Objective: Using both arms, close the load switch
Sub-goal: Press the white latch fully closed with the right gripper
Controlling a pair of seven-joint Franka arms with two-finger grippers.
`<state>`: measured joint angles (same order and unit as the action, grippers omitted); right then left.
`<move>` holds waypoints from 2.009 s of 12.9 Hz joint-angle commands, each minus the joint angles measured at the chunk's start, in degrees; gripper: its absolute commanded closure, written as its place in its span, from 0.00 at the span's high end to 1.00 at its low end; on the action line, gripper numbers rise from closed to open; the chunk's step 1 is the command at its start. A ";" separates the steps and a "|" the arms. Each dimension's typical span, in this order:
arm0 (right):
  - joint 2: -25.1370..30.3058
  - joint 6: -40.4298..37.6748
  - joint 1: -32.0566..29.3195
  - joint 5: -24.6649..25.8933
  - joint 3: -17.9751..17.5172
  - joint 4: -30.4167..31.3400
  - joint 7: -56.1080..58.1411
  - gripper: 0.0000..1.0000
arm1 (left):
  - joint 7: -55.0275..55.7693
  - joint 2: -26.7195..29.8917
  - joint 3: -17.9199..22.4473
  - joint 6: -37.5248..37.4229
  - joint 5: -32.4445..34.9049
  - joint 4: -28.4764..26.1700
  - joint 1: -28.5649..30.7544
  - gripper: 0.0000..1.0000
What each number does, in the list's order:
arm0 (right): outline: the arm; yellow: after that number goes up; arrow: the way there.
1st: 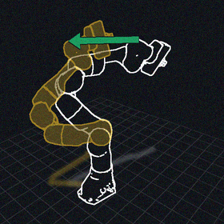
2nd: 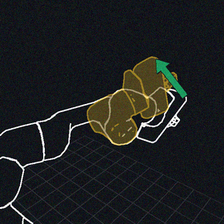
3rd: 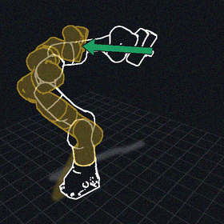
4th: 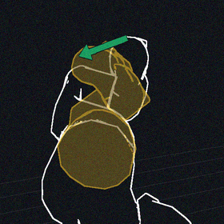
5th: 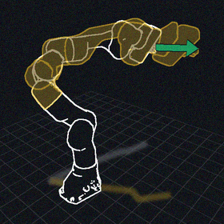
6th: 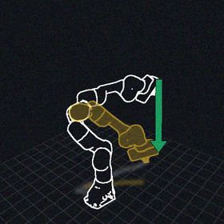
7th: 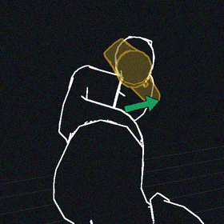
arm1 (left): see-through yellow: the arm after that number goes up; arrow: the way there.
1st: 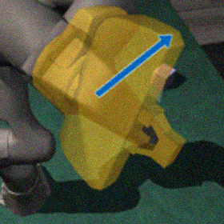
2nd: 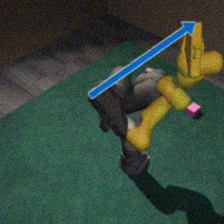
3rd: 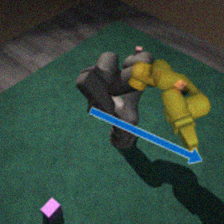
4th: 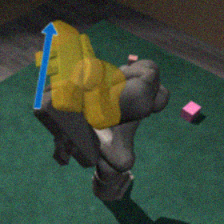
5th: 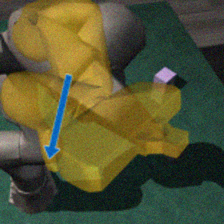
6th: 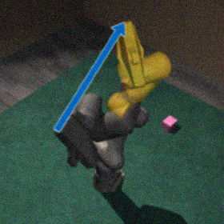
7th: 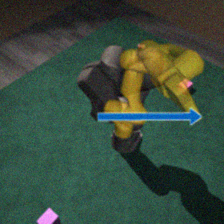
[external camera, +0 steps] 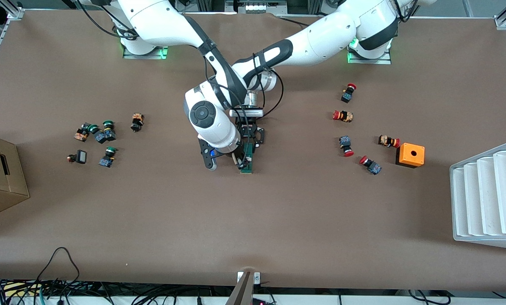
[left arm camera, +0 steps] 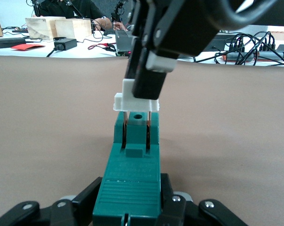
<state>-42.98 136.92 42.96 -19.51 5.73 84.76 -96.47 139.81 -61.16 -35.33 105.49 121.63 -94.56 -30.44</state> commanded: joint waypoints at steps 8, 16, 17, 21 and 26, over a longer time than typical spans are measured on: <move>-4.39 0.72 -1.30 0.44 -0.72 -5.48 -0.91 0.26 | 0.28 -2.30 0.26 2.18 2.12 3.95 -1.82 0.22; -7.46 0.98 -3.15 0.53 -0.63 -9.07 0.14 0.26 | 0.11 -2.30 0.26 2.18 2.21 3.95 -1.82 0.23; -7.55 0.98 -3.32 0.53 -0.55 -9.26 0.14 0.27 | 0.11 -2.30 0.26 2.27 2.12 3.95 -1.82 0.23; -8.60 1.33 -3.85 0.53 -0.46 -9.78 1.10 0.27 | 0.11 -2.30 0.26 2.35 2.12 3.95 -1.82 0.23; -10.54 1.33 -4.12 0.53 -0.28 -12.16 1.11 0.35 | 0.11 -2.30 0.26 2.44 2.21 3.95 -1.82 0.23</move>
<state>-51.09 136.91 39.88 -20.13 4.57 75.27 -96.51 139.56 -61.22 -35.16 105.49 121.63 -94.37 -30.63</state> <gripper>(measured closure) 0.634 0.485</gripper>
